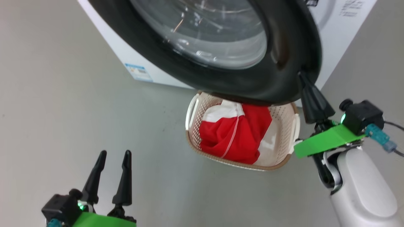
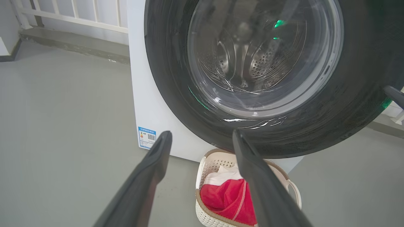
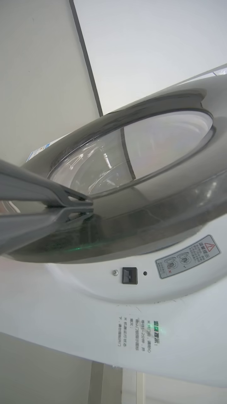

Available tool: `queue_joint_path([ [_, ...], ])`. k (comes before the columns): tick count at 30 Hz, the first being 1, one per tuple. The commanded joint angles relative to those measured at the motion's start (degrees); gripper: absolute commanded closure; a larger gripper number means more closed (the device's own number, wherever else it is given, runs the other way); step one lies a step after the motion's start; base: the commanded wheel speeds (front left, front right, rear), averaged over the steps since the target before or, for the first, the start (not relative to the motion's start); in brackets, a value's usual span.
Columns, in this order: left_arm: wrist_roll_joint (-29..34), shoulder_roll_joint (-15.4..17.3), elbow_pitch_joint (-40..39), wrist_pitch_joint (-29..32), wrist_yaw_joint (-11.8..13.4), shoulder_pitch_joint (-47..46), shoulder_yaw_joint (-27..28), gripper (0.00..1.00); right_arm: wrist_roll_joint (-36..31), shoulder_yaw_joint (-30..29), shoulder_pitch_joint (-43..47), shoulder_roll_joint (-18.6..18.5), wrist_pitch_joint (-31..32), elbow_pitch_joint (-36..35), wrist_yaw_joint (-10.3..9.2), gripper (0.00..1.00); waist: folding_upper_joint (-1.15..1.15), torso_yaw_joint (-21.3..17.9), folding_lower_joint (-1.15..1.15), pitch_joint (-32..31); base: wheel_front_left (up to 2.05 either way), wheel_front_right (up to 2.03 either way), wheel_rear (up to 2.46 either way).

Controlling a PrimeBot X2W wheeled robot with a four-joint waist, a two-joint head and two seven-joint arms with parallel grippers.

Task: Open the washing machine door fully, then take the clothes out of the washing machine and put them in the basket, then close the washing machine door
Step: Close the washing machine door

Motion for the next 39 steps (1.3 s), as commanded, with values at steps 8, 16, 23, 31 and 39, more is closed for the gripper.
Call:
queue_joint_path([
  [8, -1.49, 0.54, -1.72, -0.69, -0.32, -3.94, 1.02, 0.0, -1.82, 0.47, -5.82, -1.0, -0.36, -1.58, 0.24, 1.0, 0.0, 2.08, 0.0, 5.68, 0.0, 0.0, 0.0],
  [16, -3.41, 0.54, -2.47, -0.69, -0.32, -7.68, -0.76, 0.0, -2.88, -2.8, -13.13, -3.54, -0.36, -2.08, 0.24, 1.0, 0.0, 3.67, 0.0, 11.04, 0.0, 0.0, 0.0],
  [23, -4.21, 0.54, -2.81, -0.69, -0.32, -9.06, -1.29, 0.0, -3.11, -5.37, -17.08, -3.63, -0.36, -1.91, 0.24, 1.0, 0.0, 4.25, 0.0, 12.99, 0.0, 0.0, 0.0],
  [31, -4.49, 0.53, -3.16, -0.69, -0.32, -9.96, -1.31, 0.0, -3.14, -7.65, -20.37, -2.66, -0.36, -1.96, 0.24, 1.0, 0.0, 4.2, 0.0, 14.31, 0.0, 0.0, 0.0],
  [39, -3.76, 0.53, -2.54, -0.69, -0.32, -9.89, -1.19, 0.0, -2.86, -5.5, -17.53, -1.99, -0.36, -2.03, 0.24, 1.0, 0.0, 3.37, 0.0, 12.33, 0.0, 0.0, 0.0],
])
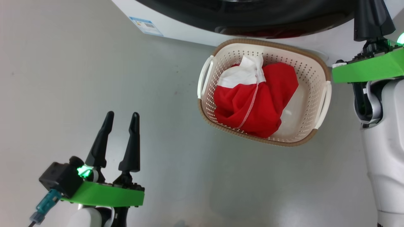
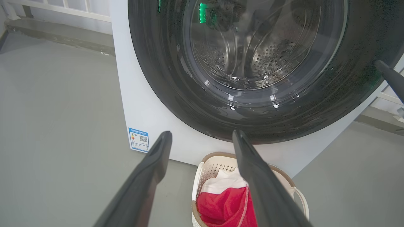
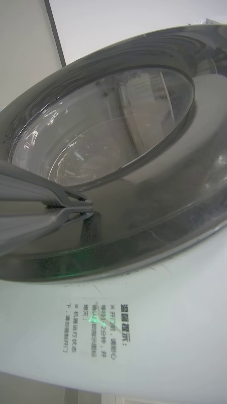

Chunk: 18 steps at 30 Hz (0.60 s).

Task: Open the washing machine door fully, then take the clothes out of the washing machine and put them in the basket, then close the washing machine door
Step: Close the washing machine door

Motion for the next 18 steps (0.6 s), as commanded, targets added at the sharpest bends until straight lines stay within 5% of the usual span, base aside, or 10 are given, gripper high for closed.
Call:
queue_joint_path([
  [1, 0.46, 1.35, -0.93, -0.52, -0.32, 0.17, 2.17, 0.0, 0.07, 1.71, 1.7, 1.23, -0.13, -1.52, -0.41, 1.0, 0.0, -0.65, 0.0, -1.34, 0.0, 0.0, 0.0],
  [3, 0.95, 1.35, -0.69, -0.52, -0.32, 0.56, 2.6, 0.0, 0.41, 2.64, 3.63, 1.44, -0.13, -1.56, -0.41, 0.93, 0.0, -1.21, 0.0, -2.51, 0.0, 0.0, 0.0],
  [6, 1.76, 1.35, -0.43, -0.52, -0.32, 1.25, 3.43, 0.0, 0.96, 3.94, 6.53, 1.88, -0.13, -1.65, -0.41, 0.33, 0.0, -2.42, 0.0, -4.32, 0.0, 0.0, 0.0],
  [7, 2.03, 1.35, -0.28, -0.52, -0.32, 1.51, 3.74, 0.0, 1.15, 4.28, 7.44, 2.05, -0.13, -1.7, -0.41, 0.0, 0.0, -2.84, 0.0, -4.91, 0.0, 0.0, 0.0],
  [18, 5.33, 1.58, 0.65, -0.52, -0.32, 3.87, 5.93, 0.0, 2.68, 6.23, 16.93, 3.3, -0.13, -2.57, -0.41, 0.0, 0.0, -7.24, 0.0, -11.08, 0.0, 0.0, 0.0],
])
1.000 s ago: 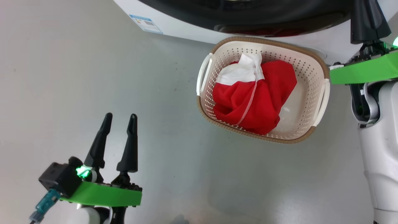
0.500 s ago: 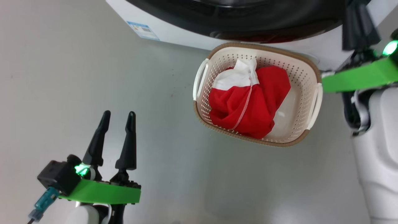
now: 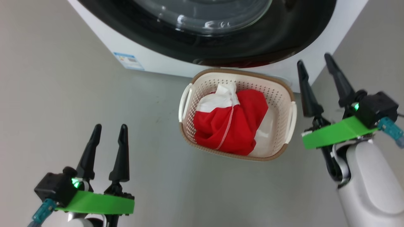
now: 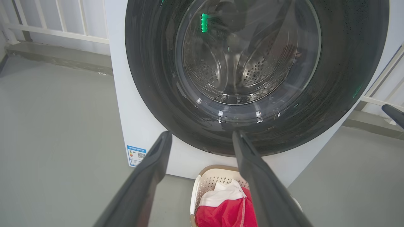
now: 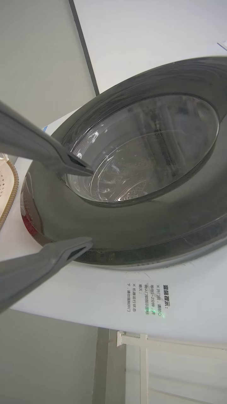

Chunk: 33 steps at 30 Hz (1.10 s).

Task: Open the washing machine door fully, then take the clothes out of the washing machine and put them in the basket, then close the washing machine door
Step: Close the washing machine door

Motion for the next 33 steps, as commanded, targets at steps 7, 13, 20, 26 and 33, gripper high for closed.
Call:
queue_joint_path([
  [7, 1.06, 3.41, -0.7, -0.51, -0.32, 3.24, 2.83, 0.0, 1.46, 0.72, 8.4, 1.3, -0.14, -3.12, -0.06, 0.0, 0.0, -5.41, 0.0, -6.03, 0.0, 0.0, 0.0],
  [13, 0.56, 5.03, -0.64, -0.51, -0.32, 4.67, 3.01, 0.0, 2.59, -0.23, 13.68, 1.34, -0.14, -4.22, -0.06, 0.0, 0.0, -8.11, 0.0, -8.12, 0.0, 0.0, 0.0],
  [20, 0.19, 6.21, -0.56, -0.51, -0.32, 5.79, 3.02, 0.0, 3.01, -0.87, 17.66, 1.35, -0.14, -5.04, -0.06, 0.0, 0.0, -10.62, 0.0, -9.75, 0.0, 0.0, 0.0],
  [26, -0.1, 7.04, -0.62, -0.51, -0.32, 6.87, 2.98, 0.0, 3.17, -2.31, 20.74, 1.35, -0.14, -5.42, -0.06, 0.0, 0.0, -12.72, 0.0, -11.09, 0.0, 0.0, 0.0],
  [33, -0.46, 7.86, -0.92, -0.51, -0.32, 8.06, 2.72, 0.0, 3.5, -4.24, 24.09, 1.35, -0.14, -6.0, -0.06, 0.0, 0.0, -14.48, 0.0, -12.45, 0.0, 0.0, 0.0],
])
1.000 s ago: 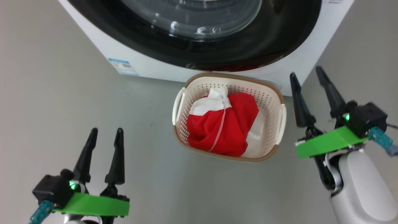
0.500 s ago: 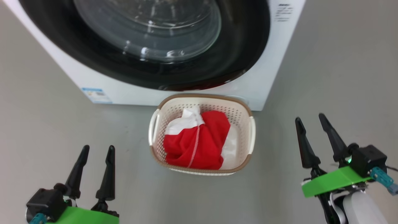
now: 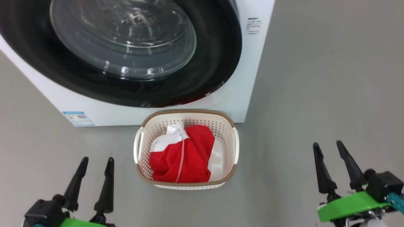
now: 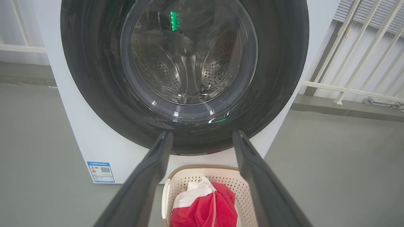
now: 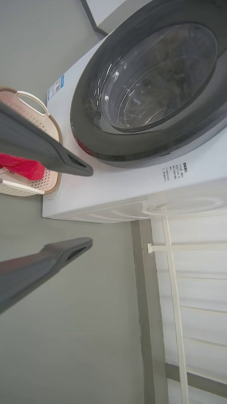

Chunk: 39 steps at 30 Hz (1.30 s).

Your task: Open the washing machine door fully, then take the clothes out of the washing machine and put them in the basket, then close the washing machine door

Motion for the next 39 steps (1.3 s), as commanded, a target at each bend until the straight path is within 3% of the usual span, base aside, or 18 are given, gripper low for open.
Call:
queue_joint_path([
  [1, -0.26, 1.34, -1.51, -0.52, -0.32, 0.11, 2.19, 0.0, 0.51, 1.11, 0.31, -0.06, -0.2, -1.64, -0.06, 0.0, 0.0, -0.84, 0.0, -0.87, 0.0, 0.0, 0.0],
  [19, -0.6, 1.6, -1.01, -0.52, -0.32, 5.15, 3.45, 0.0, 1.56, -0.42, 9.75, -0.06, -0.2, -2.94, -0.06, 0.0, 0.0, -3.98, 0.0, -5.98, 0.0, 0.0, 0.0],
  [39, -1.48, 1.31, -0.25, -0.52, -0.32, 5.86, 3.59, 0.0, 2.01, -1.12, 10.38, -0.06, -0.2, -3.43, -0.06, 0.0, 0.0, -4.31, 0.0, -6.3, 0.0, 0.0, 0.0],
])
